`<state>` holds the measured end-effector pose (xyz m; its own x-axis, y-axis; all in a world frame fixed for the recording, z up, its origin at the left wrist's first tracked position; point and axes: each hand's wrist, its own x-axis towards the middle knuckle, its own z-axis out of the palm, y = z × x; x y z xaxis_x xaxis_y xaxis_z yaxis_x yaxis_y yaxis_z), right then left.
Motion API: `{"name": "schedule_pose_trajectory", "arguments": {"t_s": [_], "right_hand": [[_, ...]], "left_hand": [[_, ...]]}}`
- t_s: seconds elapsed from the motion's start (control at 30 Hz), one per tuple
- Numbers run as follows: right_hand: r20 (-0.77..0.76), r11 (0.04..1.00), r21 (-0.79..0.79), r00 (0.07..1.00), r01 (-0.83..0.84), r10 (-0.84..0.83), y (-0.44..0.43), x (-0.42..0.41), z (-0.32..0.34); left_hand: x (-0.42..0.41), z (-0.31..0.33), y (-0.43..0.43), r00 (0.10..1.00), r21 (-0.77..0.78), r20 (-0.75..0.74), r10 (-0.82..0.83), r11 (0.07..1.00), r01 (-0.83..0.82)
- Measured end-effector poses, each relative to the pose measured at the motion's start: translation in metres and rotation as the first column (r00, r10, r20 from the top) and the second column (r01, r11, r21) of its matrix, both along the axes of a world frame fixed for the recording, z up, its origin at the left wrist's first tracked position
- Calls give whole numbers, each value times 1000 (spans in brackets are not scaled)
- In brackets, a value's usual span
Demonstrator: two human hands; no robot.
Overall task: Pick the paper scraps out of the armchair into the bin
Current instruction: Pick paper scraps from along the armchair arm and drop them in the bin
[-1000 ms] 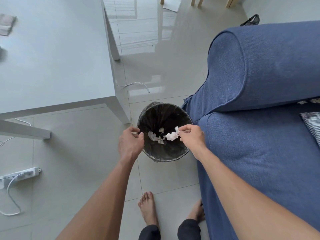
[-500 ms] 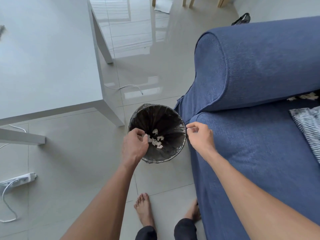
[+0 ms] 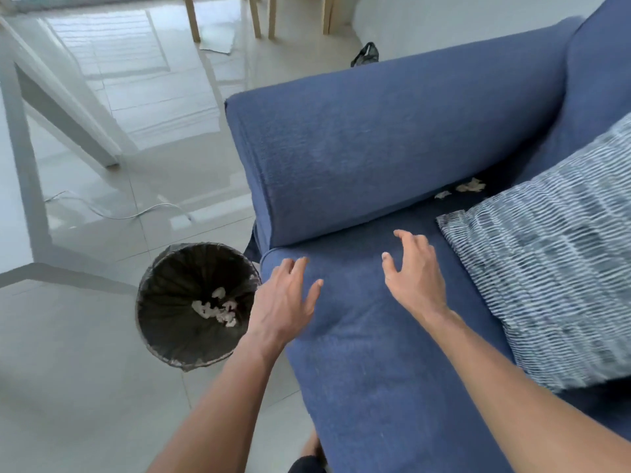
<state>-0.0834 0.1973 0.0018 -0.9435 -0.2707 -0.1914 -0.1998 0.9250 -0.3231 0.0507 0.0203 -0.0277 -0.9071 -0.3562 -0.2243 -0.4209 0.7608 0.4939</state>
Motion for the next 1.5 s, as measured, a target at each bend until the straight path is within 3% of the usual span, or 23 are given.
{"name": "schedule_pose_trajectory", "arguments": {"t_s": [0.2,0.33,0.47,0.63,0.77,0.83,0.93,1.0,1.1,1.2,1.33,1.5], "right_hand": [[-36,1000,9,999,-9,9,57,-82,3],[-105,992,85,990,-91,100,78,-138,9],[-51,981,164,993,-101,110,88,-184,10],[-10,868,468,980,-169,196,86,-224,4],[150,863,497,989,-91,18,87,-262,-5],[223,887,463,968,-1,-115,85,-278,-15],[247,901,423,944,97,-217,85,-297,-31],[242,907,403,941,125,-237,87,-304,-43],[216,917,359,940,174,-263,94,-311,-59],[158,920,330,949,210,-273,102,-316,-68],[24,916,326,966,234,-256,106,-320,-73],[-17,917,313,966,249,-257,111,-322,-78]], "left_hand": [[-83,-6,62,998,13,-22,-61,998,61],[-138,-10,93,997,32,-38,-60,998,61],[-182,-14,119,999,87,-42,-23,996,27],[-236,-29,144,997,105,-40,-64,992,68],[-285,-42,165,997,148,1,-77,986,76],[-299,-51,175,995,95,72,-66,994,59],[-311,-61,191,999,-2,29,-41,999,41],[-322,-65,196,1000,-57,8,11,998,-11],[-342,-67,202,983,-17,162,90,996,-89],[-350,-82,209,965,-21,110,238,971,-237],[-360,-97,221,889,25,72,452,890,-455],[-372,-100,227,784,70,124,608,783,-618]]}}
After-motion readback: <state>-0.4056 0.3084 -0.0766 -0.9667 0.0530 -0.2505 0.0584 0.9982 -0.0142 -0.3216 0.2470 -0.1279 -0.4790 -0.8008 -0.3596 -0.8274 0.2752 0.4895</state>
